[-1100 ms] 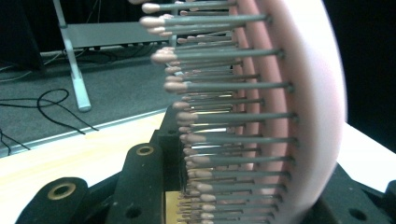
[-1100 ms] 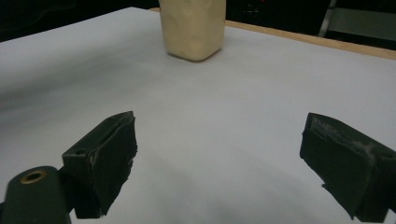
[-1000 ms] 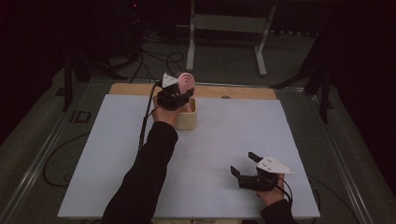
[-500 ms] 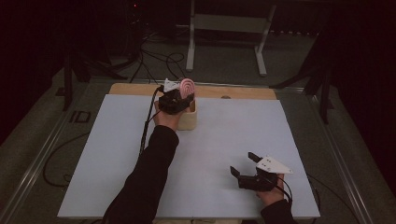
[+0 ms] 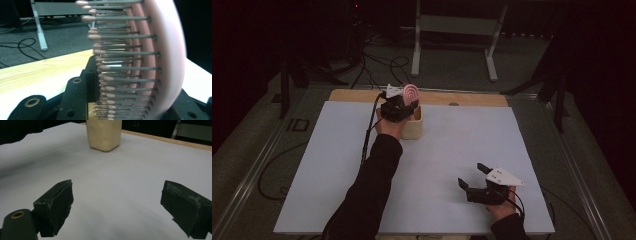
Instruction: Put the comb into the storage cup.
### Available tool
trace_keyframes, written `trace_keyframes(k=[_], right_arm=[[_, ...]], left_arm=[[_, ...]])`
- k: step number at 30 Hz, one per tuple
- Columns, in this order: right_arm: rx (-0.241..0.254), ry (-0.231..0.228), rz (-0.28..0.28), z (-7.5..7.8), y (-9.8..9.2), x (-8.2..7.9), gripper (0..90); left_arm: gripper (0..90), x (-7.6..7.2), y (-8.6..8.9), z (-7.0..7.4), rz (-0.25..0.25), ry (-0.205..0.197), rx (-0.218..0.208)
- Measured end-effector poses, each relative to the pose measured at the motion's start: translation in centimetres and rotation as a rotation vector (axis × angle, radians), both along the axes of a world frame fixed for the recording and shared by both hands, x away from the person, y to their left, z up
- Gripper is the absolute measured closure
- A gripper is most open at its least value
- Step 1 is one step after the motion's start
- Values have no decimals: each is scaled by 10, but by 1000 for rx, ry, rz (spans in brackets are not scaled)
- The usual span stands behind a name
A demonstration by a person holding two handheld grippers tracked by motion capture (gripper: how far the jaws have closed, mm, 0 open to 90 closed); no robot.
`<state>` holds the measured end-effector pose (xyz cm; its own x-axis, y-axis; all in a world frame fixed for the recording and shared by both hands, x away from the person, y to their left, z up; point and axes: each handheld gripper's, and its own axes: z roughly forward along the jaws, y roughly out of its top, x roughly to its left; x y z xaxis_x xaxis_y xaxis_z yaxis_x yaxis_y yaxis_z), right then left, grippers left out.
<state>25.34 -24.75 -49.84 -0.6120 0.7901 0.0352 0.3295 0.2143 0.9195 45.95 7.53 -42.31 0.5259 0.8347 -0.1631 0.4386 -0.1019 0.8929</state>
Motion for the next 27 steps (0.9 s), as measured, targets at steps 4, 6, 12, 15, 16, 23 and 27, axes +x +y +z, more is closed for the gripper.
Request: trace_keyframes(k=[4, 6, 12, 15, 16, 23, 27], right_arm=[[1, 3, -2, 0, 0, 0, 106], [0, 2, 1, 0, 0, 0, 106], [2, 2, 1, 0, 0, 0, 106], [4, -1, 3, 0, 0, 0, 106], [4, -1, 3, 0, 0, 0, 106], [-1, 1, 3, 0, 0, 0, 106], [-2, 1, 3, 0, 0, 0, 106]], left_arm=[[616, 3, 4, 0, 7, 11, 9], [615, 5, 6, 0, 8, 17, 8], [608, 7, 12, -2, 13, 36, 24], [584, 8, 15, -3, 24, 44, 29], [566, 8, 15, -3, 24, 44, 29], [439, 8, 16, -8, 75, 63, 66], [337, 7, 18, -13, 120, 64, 81]])
